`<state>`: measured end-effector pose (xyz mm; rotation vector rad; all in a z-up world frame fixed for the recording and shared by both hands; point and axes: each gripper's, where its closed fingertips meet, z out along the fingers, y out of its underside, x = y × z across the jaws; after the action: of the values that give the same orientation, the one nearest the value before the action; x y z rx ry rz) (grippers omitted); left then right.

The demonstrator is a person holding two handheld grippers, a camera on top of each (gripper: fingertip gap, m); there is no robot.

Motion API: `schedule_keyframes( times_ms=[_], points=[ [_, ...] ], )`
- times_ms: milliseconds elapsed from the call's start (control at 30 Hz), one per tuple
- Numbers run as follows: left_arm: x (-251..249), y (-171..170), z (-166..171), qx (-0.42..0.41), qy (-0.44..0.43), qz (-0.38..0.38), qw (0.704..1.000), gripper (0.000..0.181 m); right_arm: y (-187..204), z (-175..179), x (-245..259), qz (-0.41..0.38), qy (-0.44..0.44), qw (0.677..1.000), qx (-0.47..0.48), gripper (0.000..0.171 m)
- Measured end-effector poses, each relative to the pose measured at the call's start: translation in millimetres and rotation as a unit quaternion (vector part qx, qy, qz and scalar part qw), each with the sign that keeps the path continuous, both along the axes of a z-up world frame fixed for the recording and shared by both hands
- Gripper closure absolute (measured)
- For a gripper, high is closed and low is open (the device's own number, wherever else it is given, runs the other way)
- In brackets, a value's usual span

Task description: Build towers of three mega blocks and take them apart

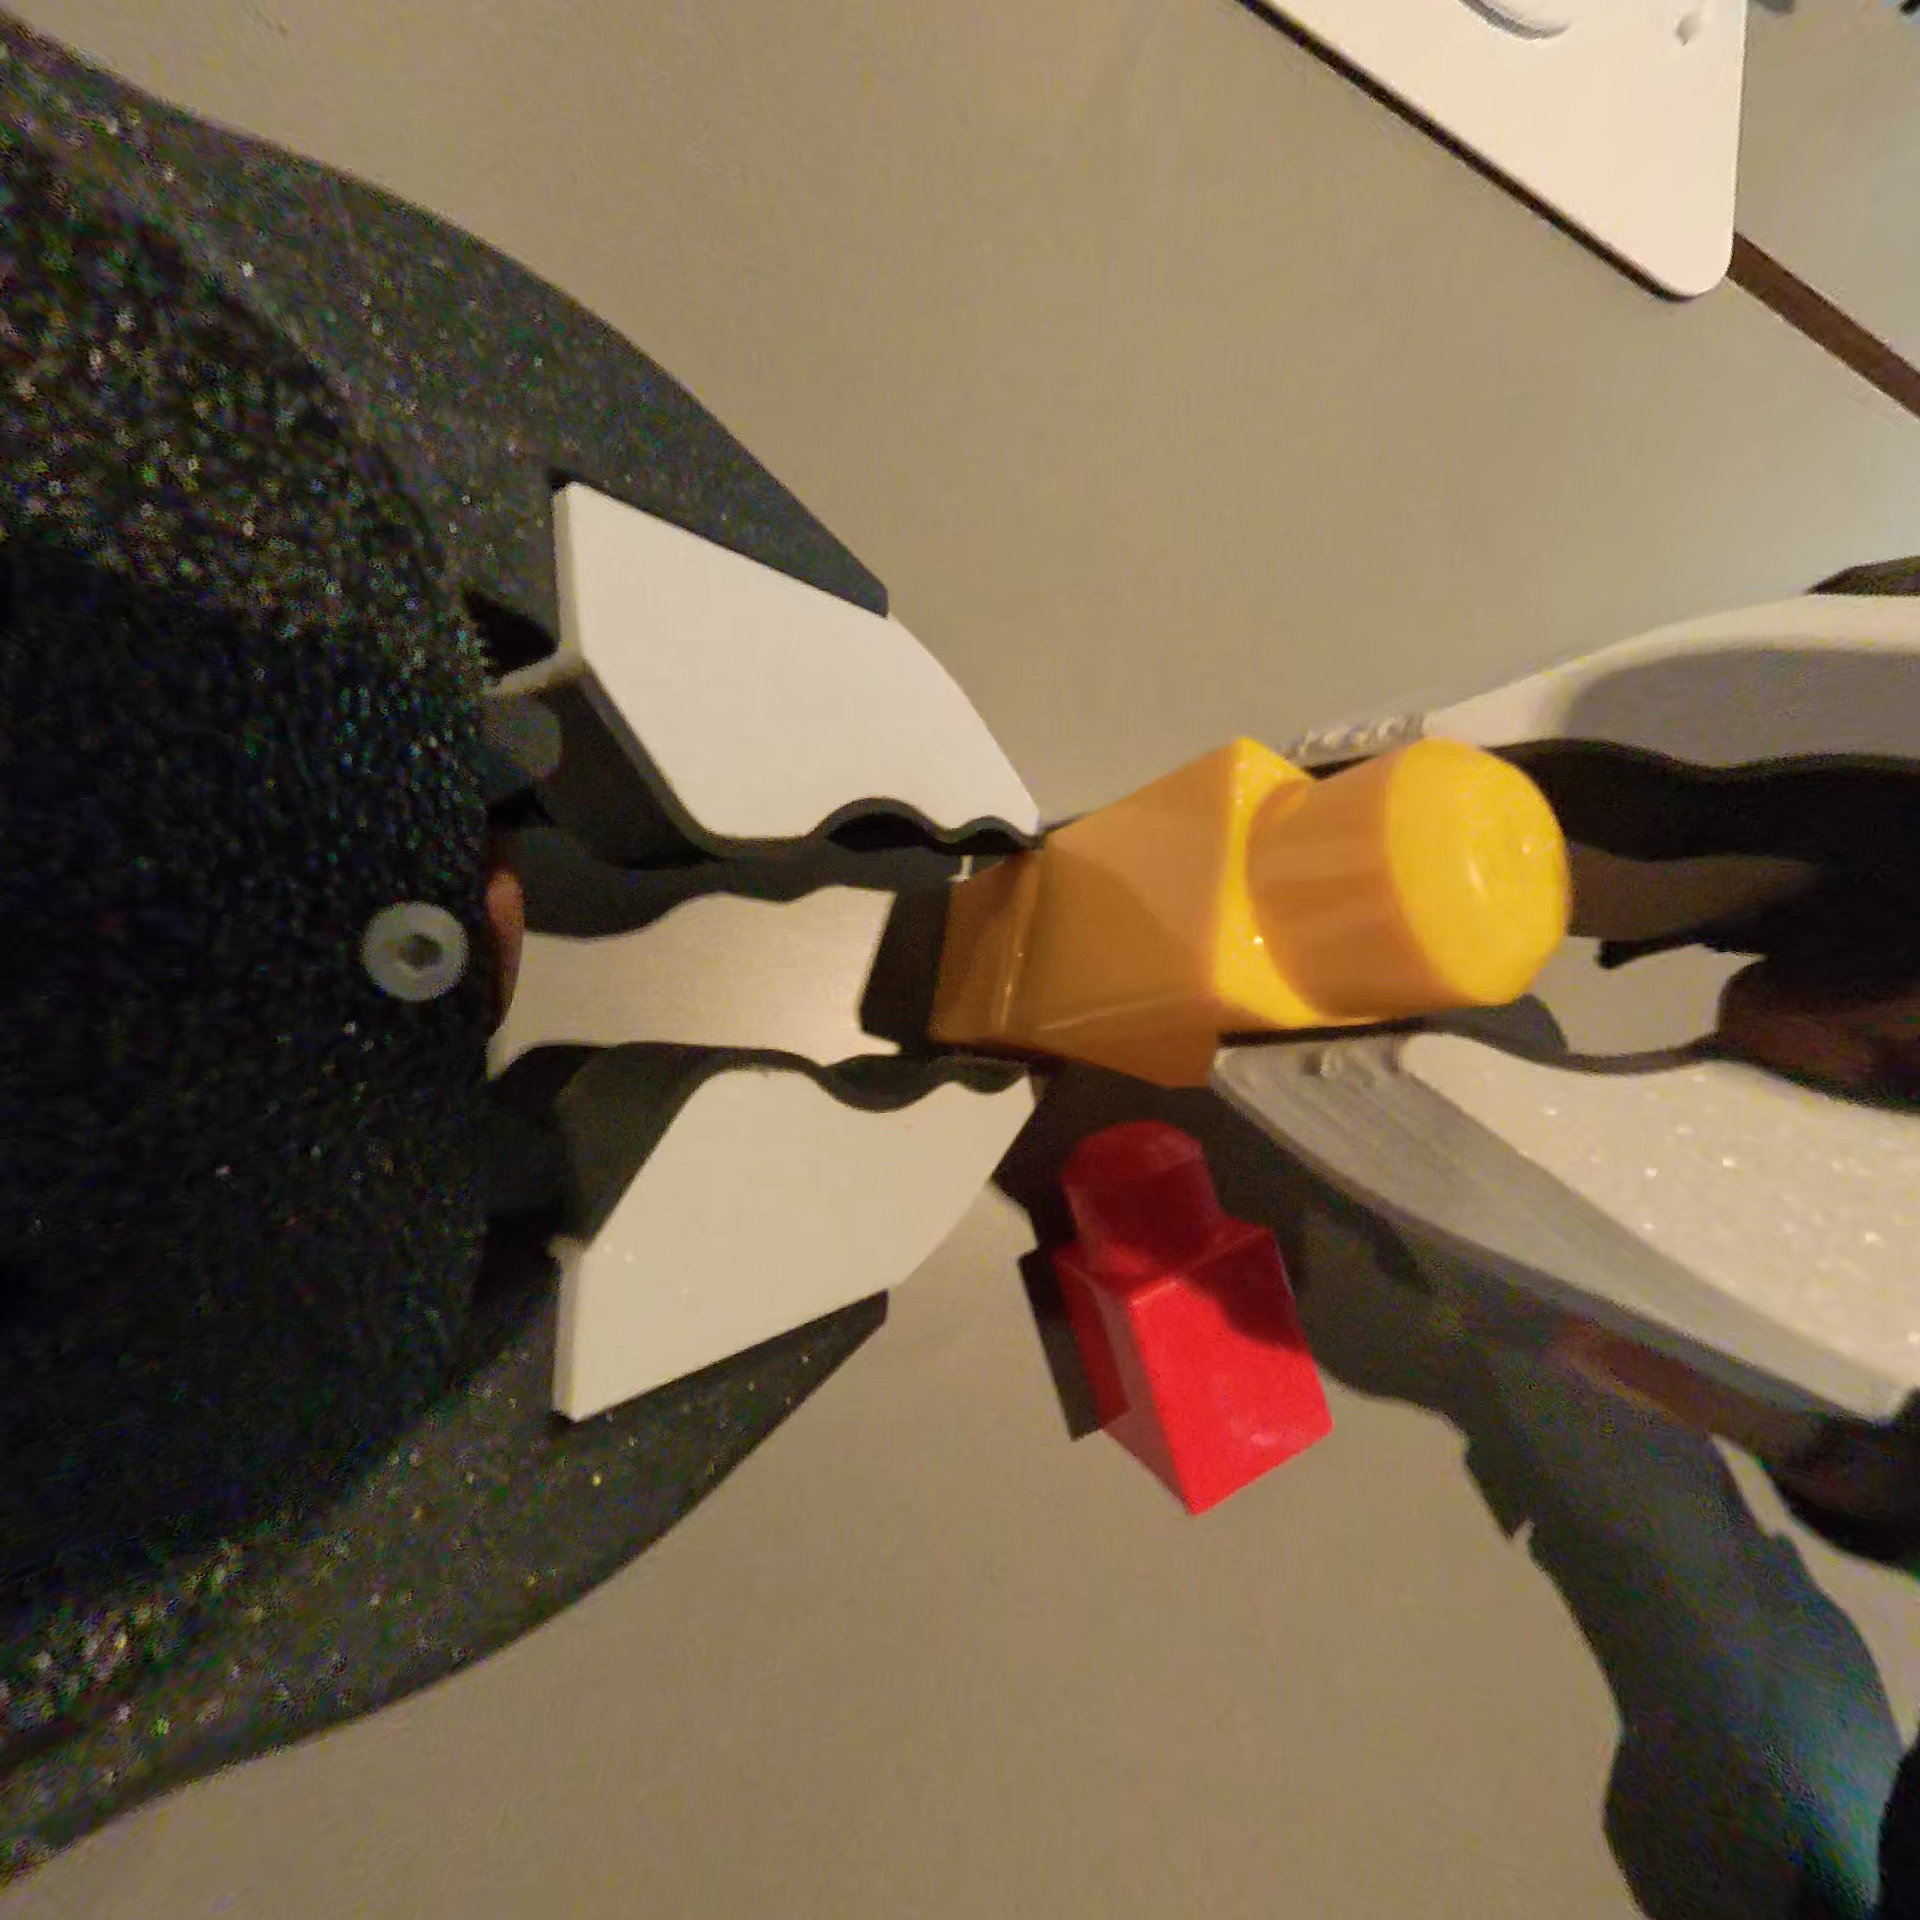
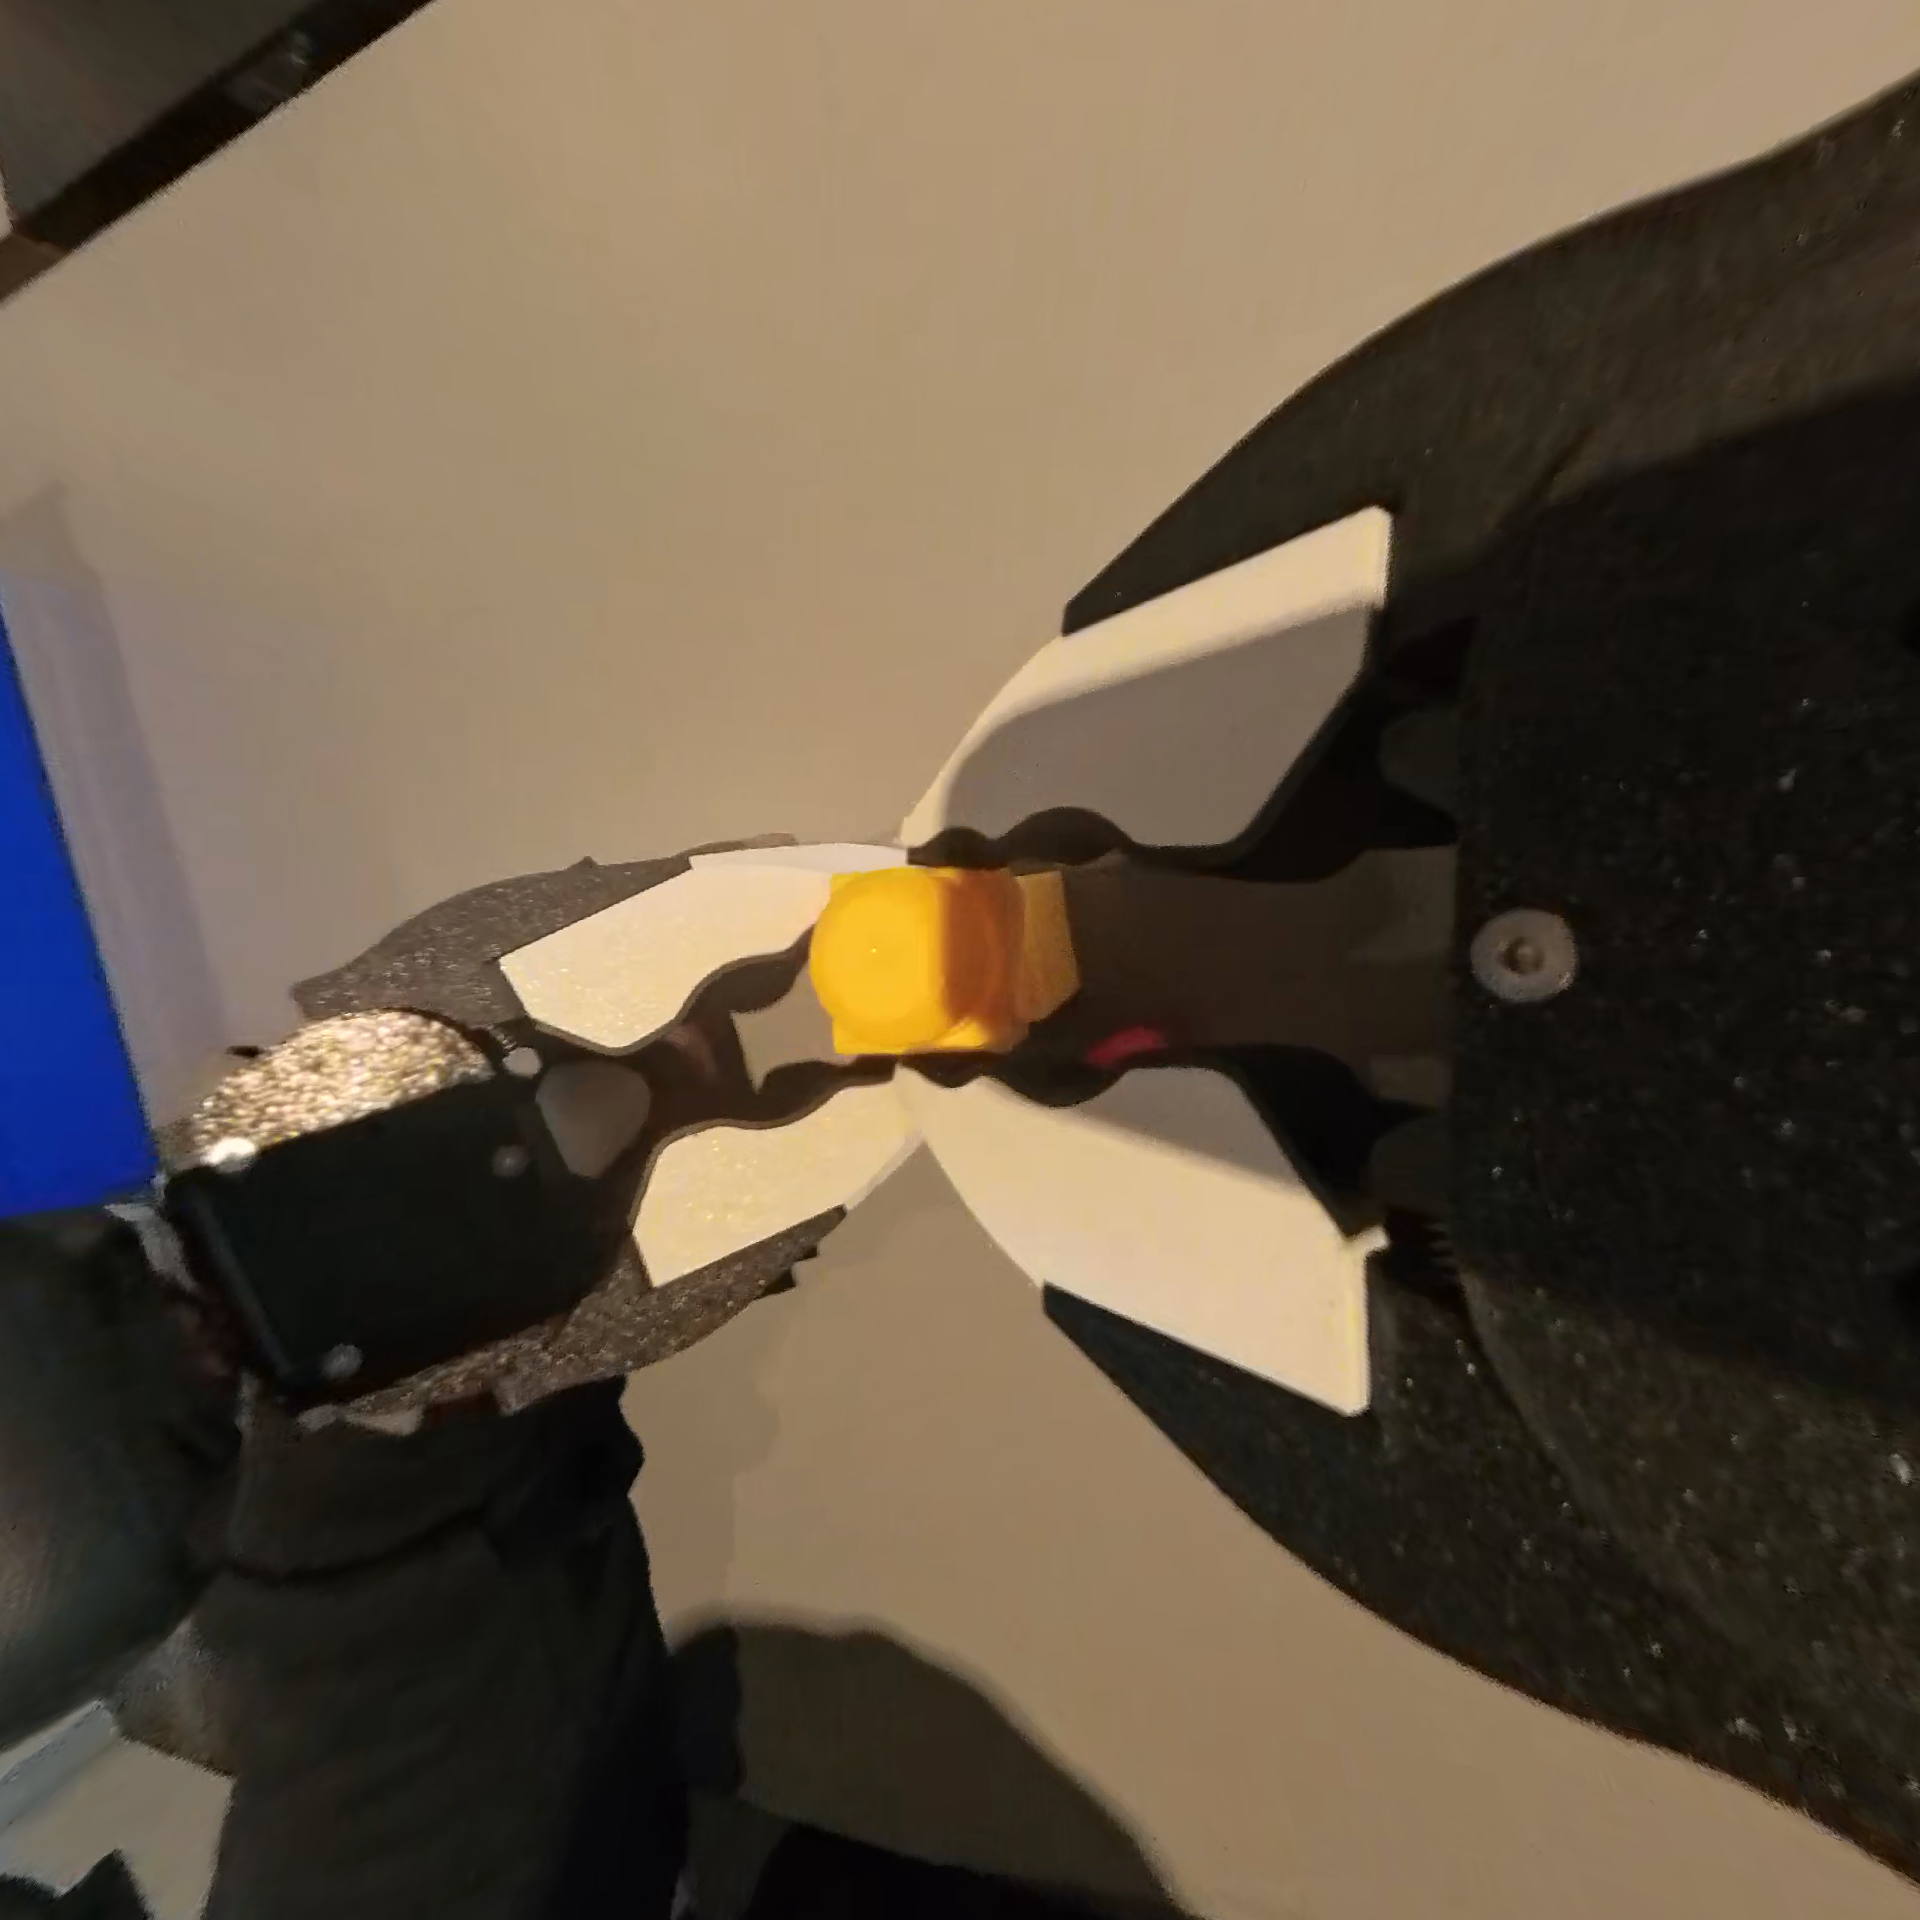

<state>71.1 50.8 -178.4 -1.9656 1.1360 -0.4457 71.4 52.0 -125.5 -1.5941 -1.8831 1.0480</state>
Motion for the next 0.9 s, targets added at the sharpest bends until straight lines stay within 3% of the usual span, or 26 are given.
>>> schedule_keyframes(
  times_ms=[167,333,467,900],
  points=[
    [-6,-7,31,0.026,-0.087,-0.031,0.995,0.15,0,0,0,0.0,-0.011,1.0,0.009,0.137],
    [-7,0,67,0.105,-0.174,-0.025,0.979,0.15,0,0,0,0.002,-0.008,1.0,0.009,0.137],
    [1,4,48,0.091,-0.139,-0.022,0.986,0.148,1,0,0,0.002,-0.004,1.0,0.009,0.137],
    [-2,3,41,0.071,-0.104,-0.01,0.992,0.15,-1,-2,-6,0.006,0.029,1.0,0.009,0.136]
  ],
)
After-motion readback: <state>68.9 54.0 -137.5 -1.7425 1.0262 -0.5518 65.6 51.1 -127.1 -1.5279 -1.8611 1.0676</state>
